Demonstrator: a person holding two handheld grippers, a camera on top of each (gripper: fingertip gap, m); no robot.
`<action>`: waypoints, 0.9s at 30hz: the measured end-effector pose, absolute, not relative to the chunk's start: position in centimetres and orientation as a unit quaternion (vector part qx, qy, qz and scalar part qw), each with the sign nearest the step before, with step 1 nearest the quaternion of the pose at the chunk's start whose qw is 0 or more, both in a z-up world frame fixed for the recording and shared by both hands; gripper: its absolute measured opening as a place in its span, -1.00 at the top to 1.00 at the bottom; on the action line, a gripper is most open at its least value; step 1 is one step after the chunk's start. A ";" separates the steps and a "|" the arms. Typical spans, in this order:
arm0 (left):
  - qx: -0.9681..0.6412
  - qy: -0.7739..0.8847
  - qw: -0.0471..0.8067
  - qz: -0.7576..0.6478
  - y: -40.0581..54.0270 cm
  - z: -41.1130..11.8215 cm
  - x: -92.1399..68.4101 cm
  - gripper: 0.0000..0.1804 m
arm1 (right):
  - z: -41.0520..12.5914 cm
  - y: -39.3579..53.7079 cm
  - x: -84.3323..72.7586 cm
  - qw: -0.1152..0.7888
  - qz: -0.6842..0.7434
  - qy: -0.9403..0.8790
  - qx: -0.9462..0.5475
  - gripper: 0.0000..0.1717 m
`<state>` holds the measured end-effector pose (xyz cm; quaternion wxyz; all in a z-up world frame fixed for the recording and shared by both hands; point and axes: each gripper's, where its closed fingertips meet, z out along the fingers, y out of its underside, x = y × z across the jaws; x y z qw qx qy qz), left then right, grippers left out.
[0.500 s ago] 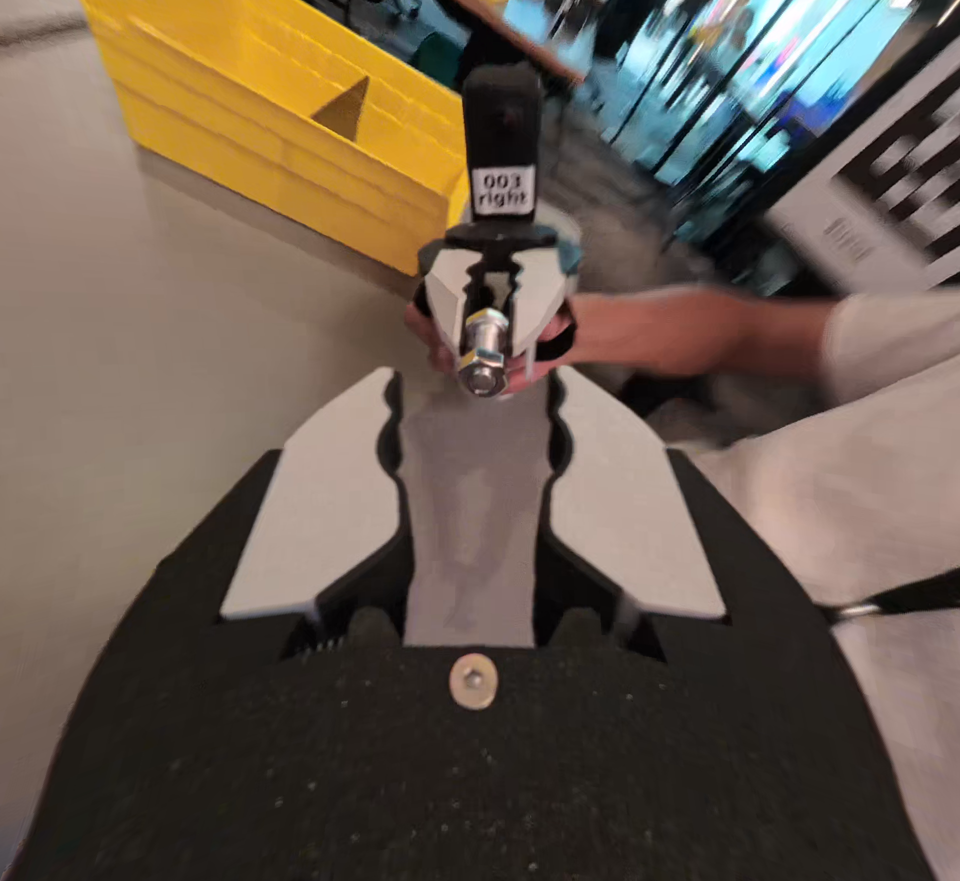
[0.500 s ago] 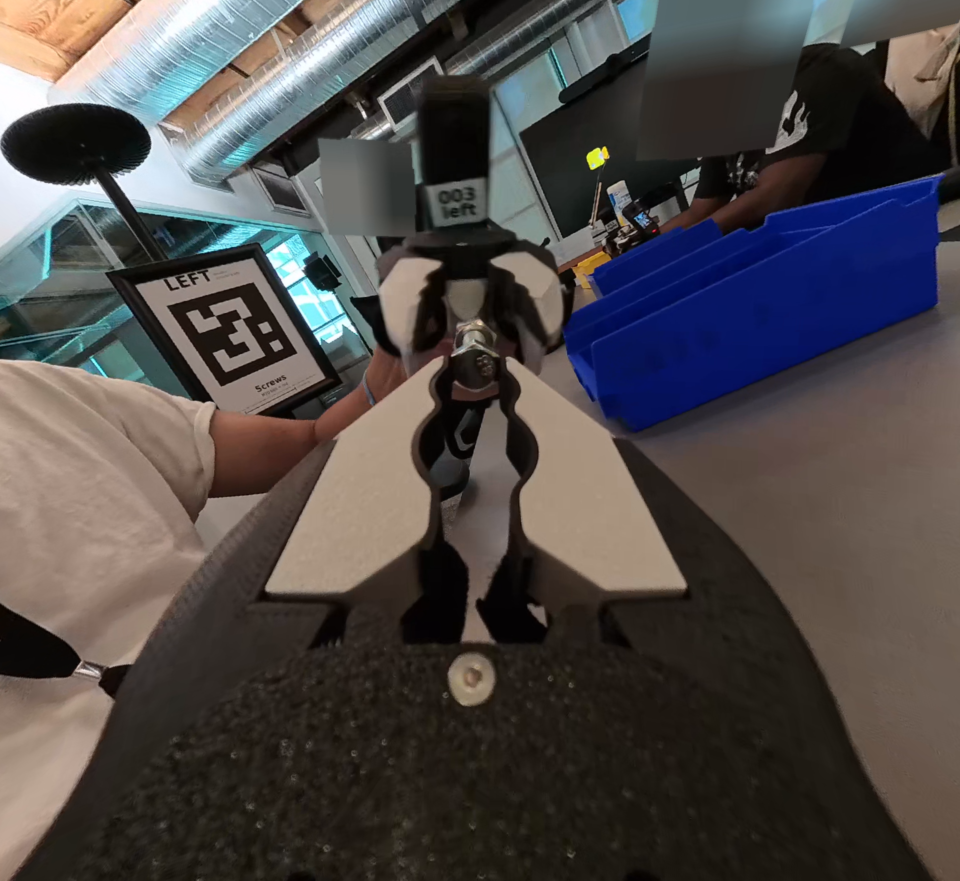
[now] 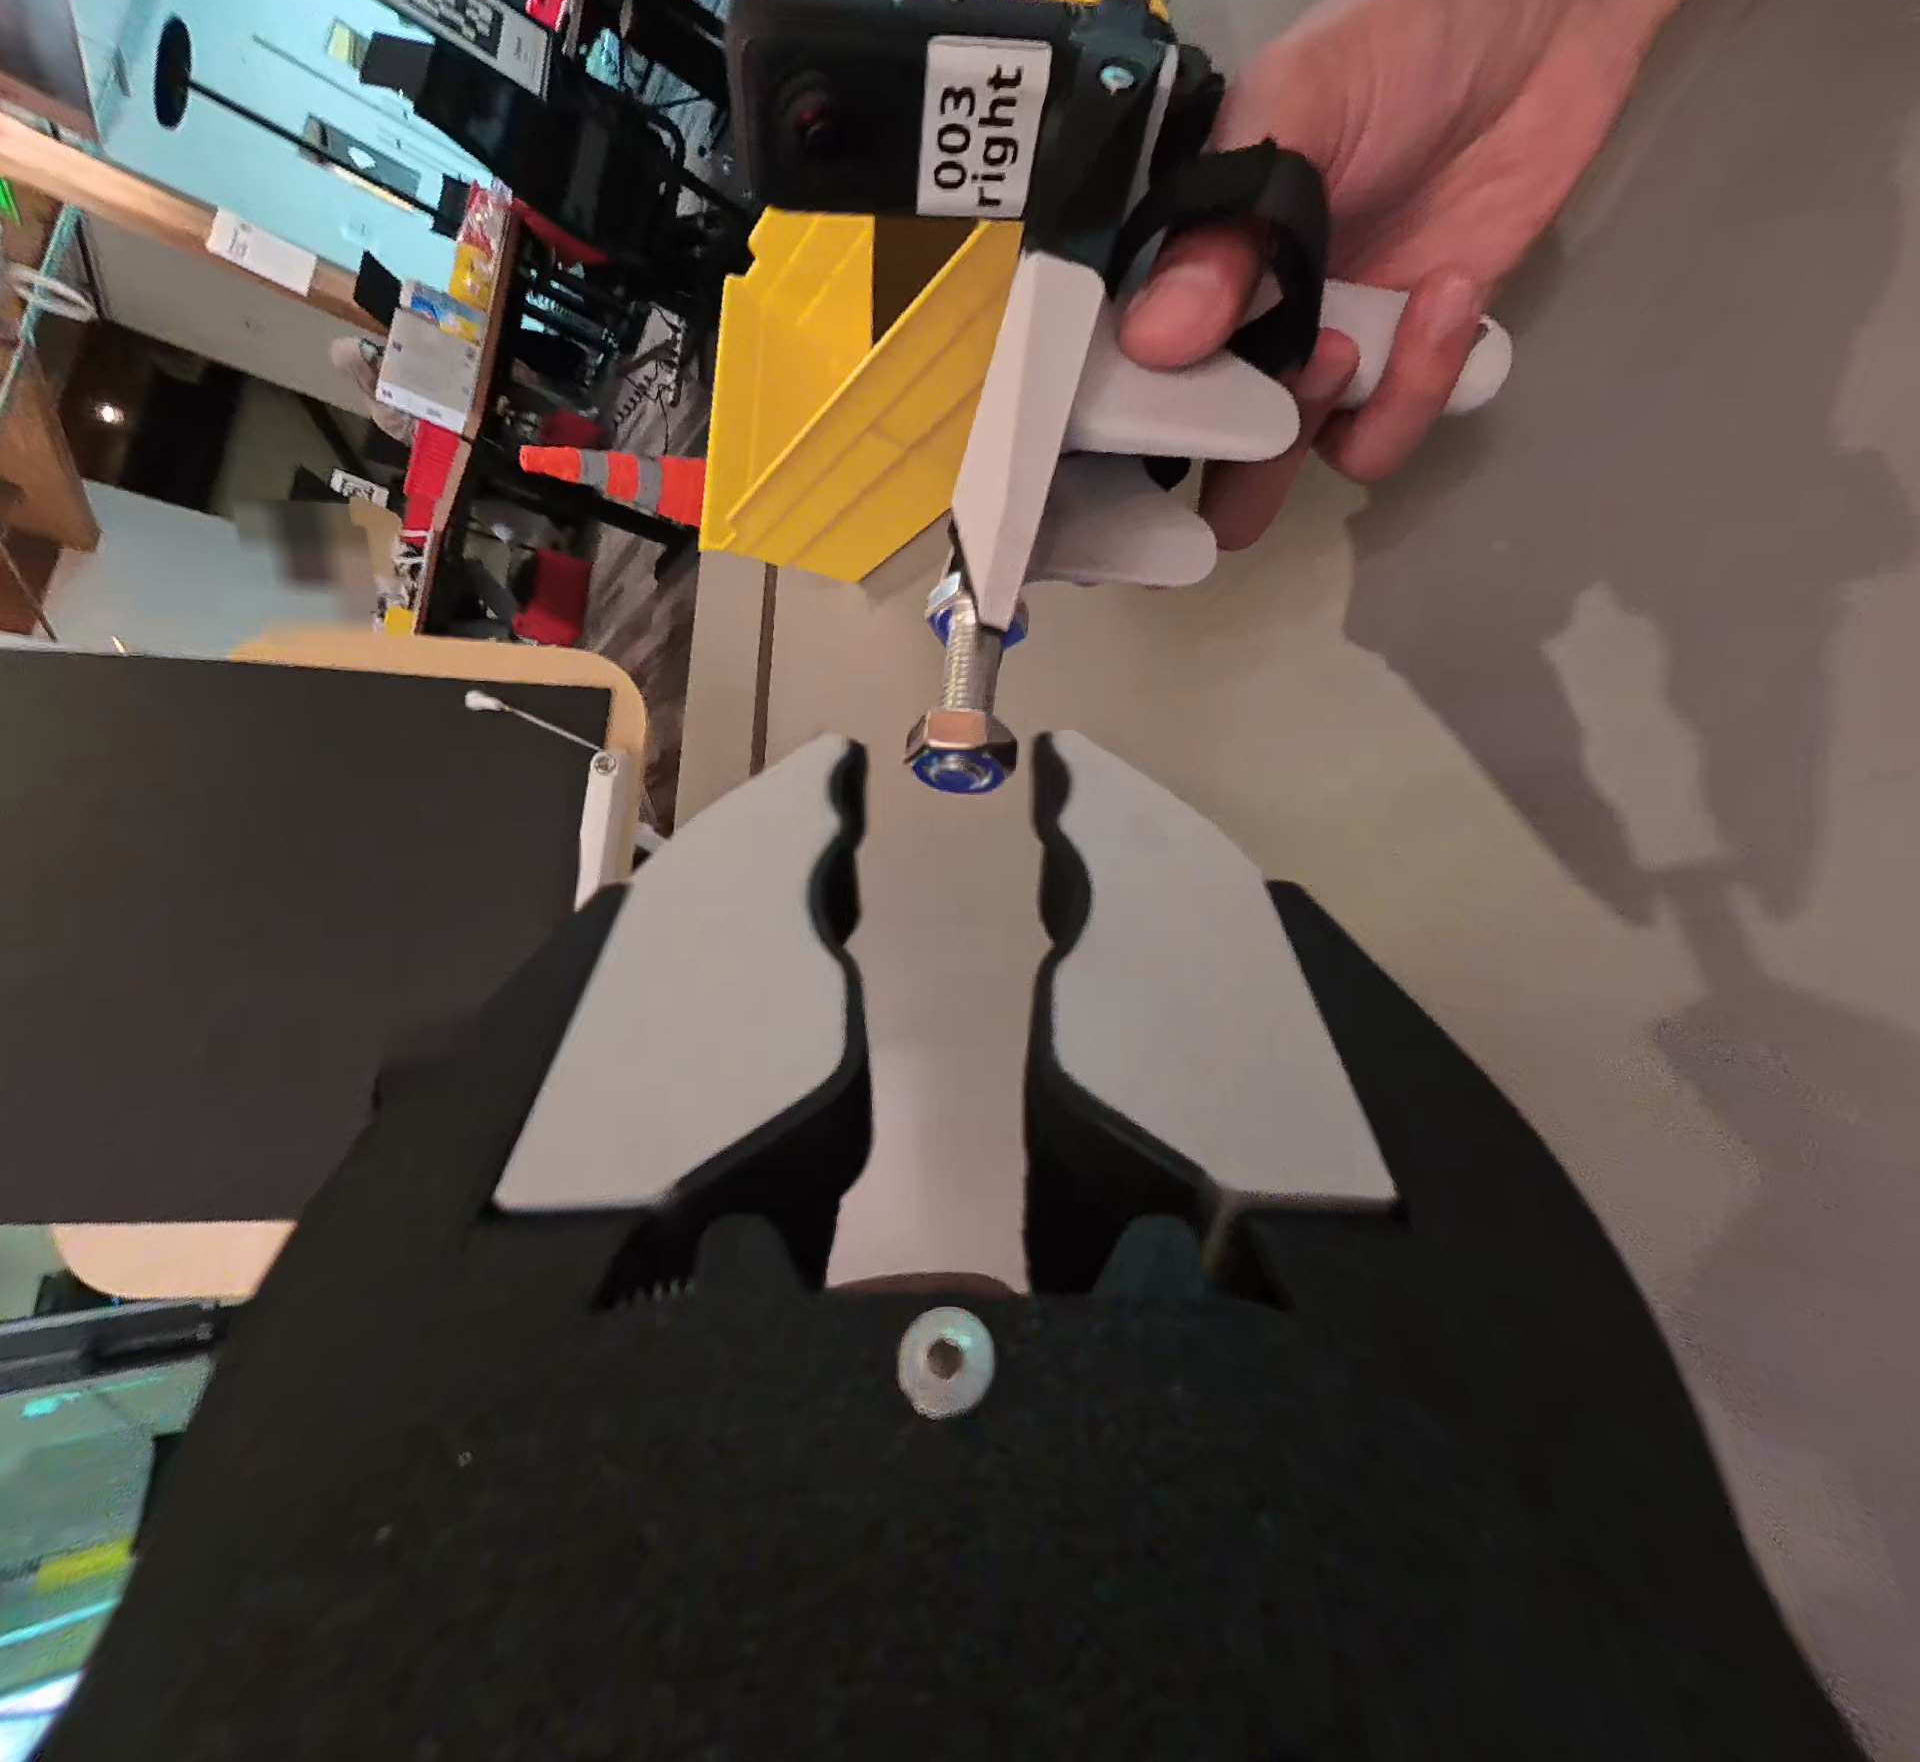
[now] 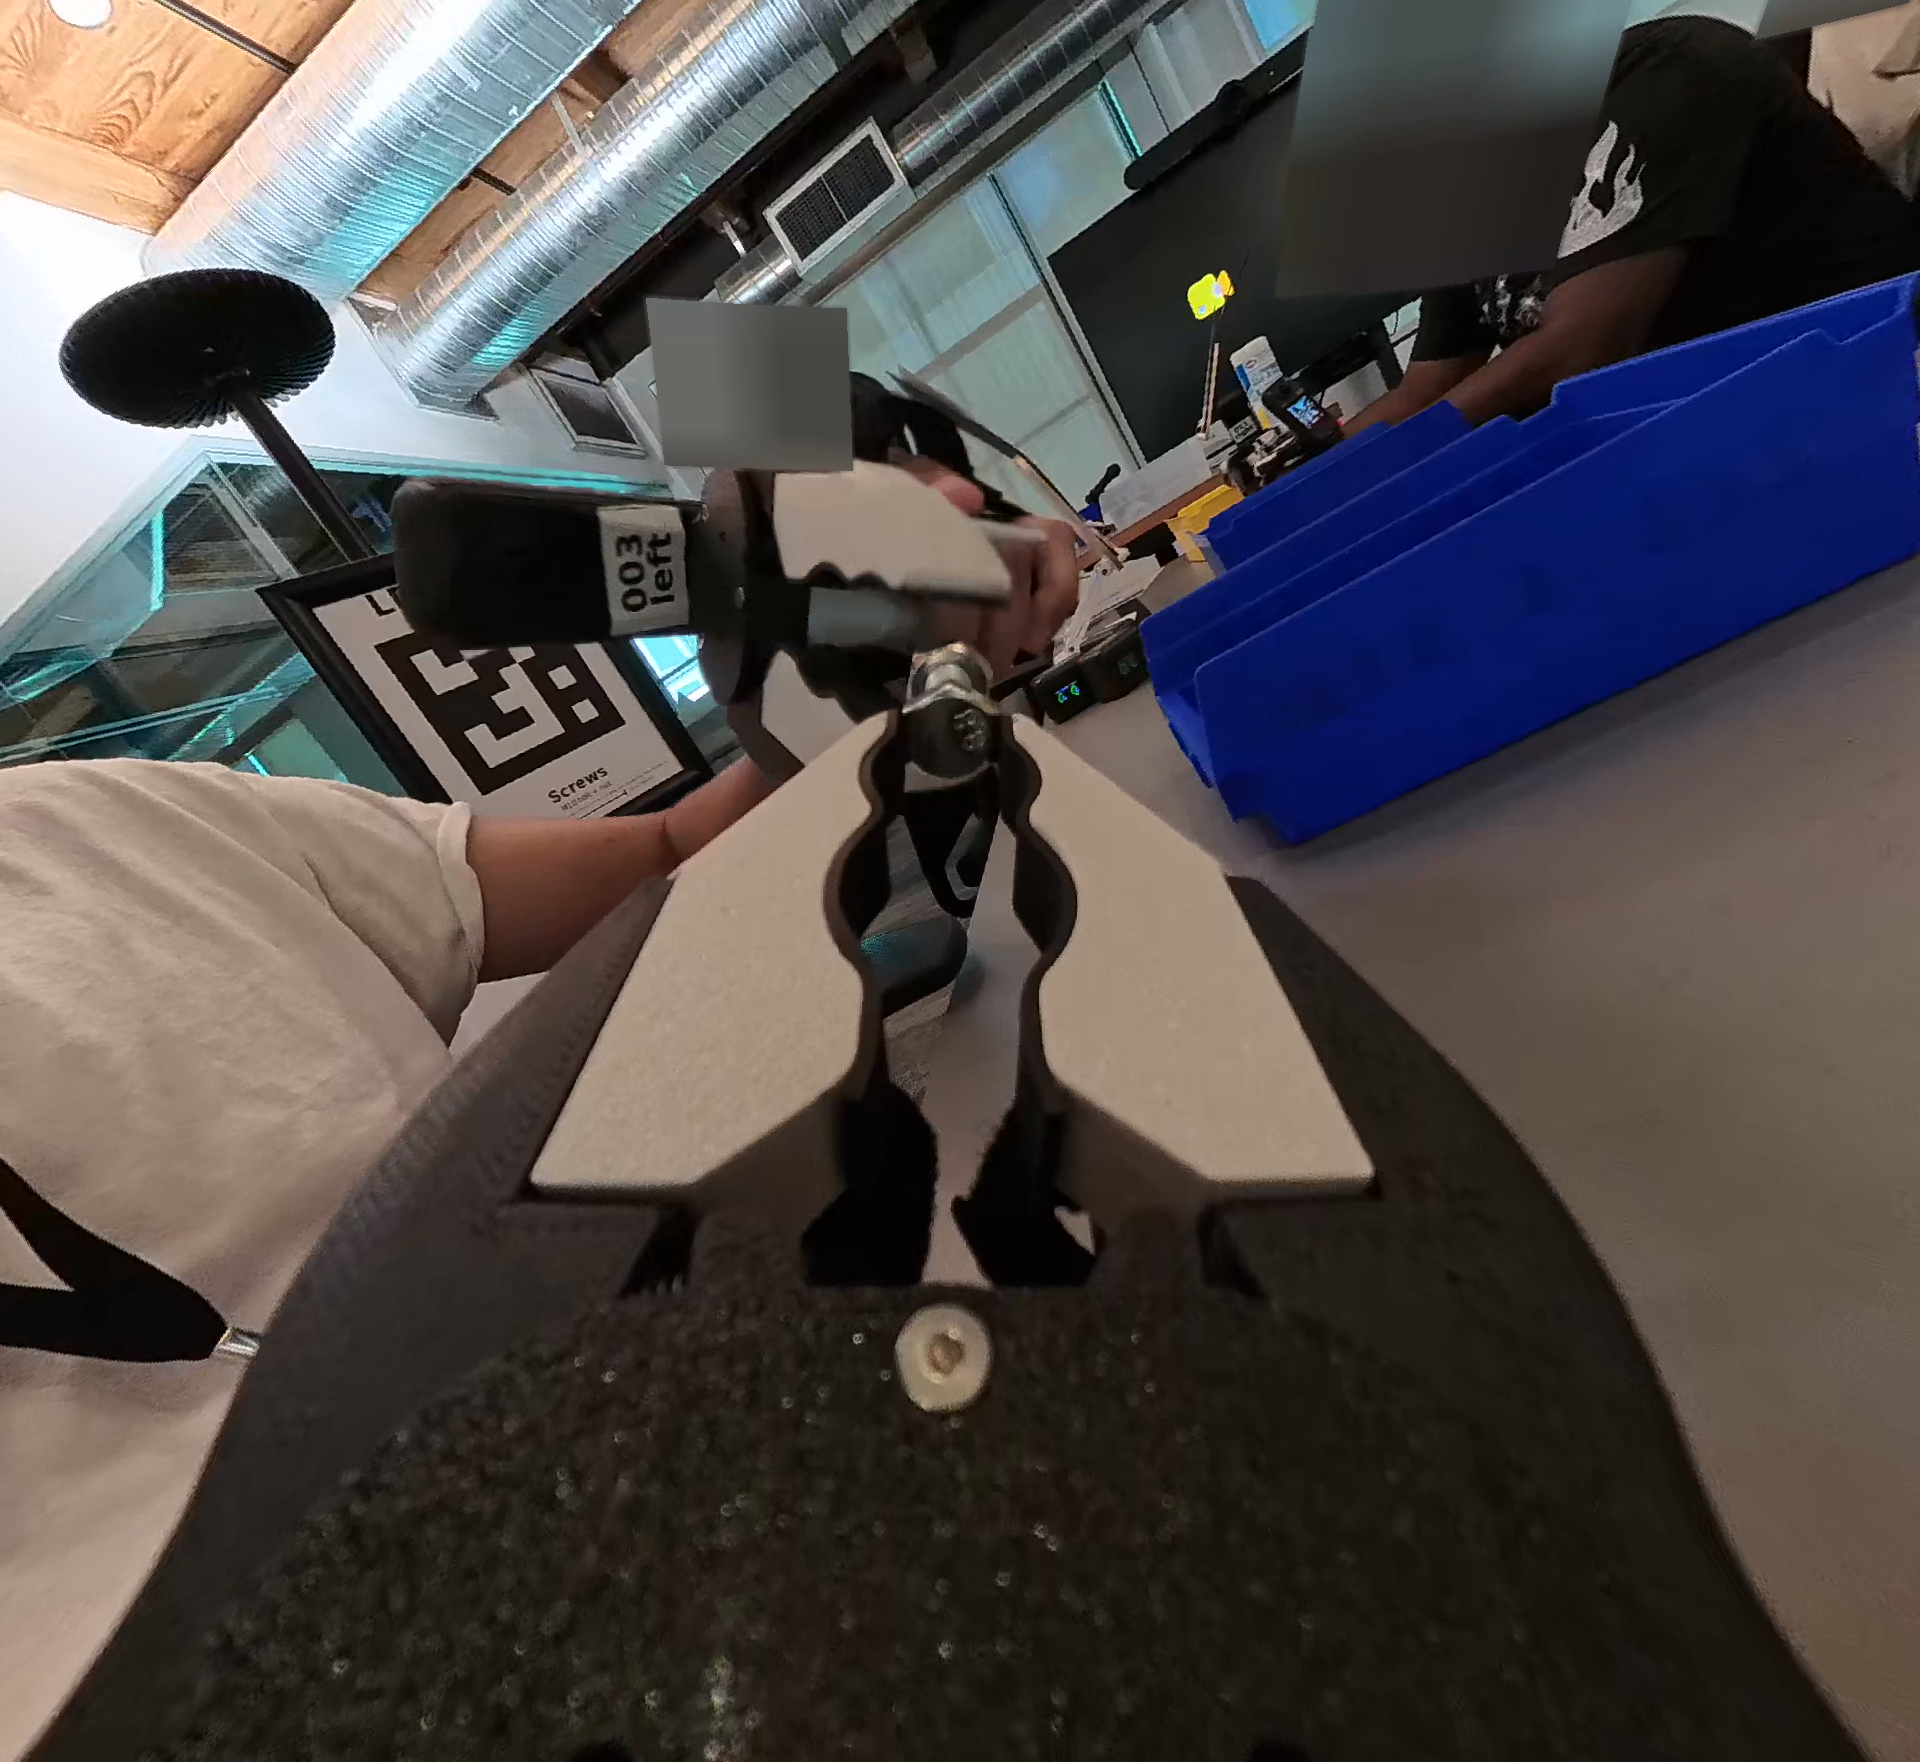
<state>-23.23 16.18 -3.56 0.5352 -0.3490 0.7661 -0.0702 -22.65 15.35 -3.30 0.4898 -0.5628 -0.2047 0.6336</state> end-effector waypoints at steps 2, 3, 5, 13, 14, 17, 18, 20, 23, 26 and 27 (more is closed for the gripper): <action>-0.340 0.770 0.536 -0.061 16.0 -3.6 -23.2 0.73 | -3.2 15.4 -22.6 0.492 0.633 -0.202 -0.562 0.81; -0.347 0.768 0.535 -0.061 16.1 -3.6 -23.2 0.76 | -3.2 15.4 -22.6 0.491 0.633 -0.203 -0.563 0.81; -0.389 0.760 0.512 -0.093 15.9 -3.7 -23.2 0.78 | -3.3 15.4 -22.6 0.493 0.630 -0.208 -0.563 0.81; -0.632 0.572 0.271 -0.447 14.8 -2.2 -22.9 0.79 | -3.0 14.9 -23.0 0.533 0.586 -0.245 -0.559 0.80; -0.655 0.538 0.239 -0.474 14.9 -2.3 -22.9 0.79 | -3.2 15.1 -23.0 0.543 0.569 -0.248 -0.565 0.81; -0.703 0.437 0.148 -0.542 15.1 -2.7 -22.9 0.79 | -3.4 15.4 -22.8 0.579 0.512 -0.267 -0.575 0.80; -0.707 0.407 0.118 -0.567 15.0 -2.6 -22.9 0.79 | -3.4 15.5 -22.8 0.590 0.497 -0.273 -0.575 0.80; -0.704 0.374 0.081 -0.598 15.0 -2.4 -23.0 0.79 | -3.3 15.5 -22.8 0.597 0.483 -0.276 -0.577 0.80; -0.675 0.420 0.089 -0.599 14.4 -2.3 -23.1 0.63 | -3.4 15.6 -22.8 0.587 0.501 -0.264 -0.579 0.80; -0.646 0.531 0.179 -0.519 14.4 -3.3 -23.4 0.38 | -3.4 15.6 -22.8 0.565 0.535 -0.247 -0.578 0.80; -0.629 0.578 0.218 -0.473 14.7 -3.9 -23.6 0.38 | -3.4 15.6 -22.8 0.553 0.550 -0.240 -0.577 0.80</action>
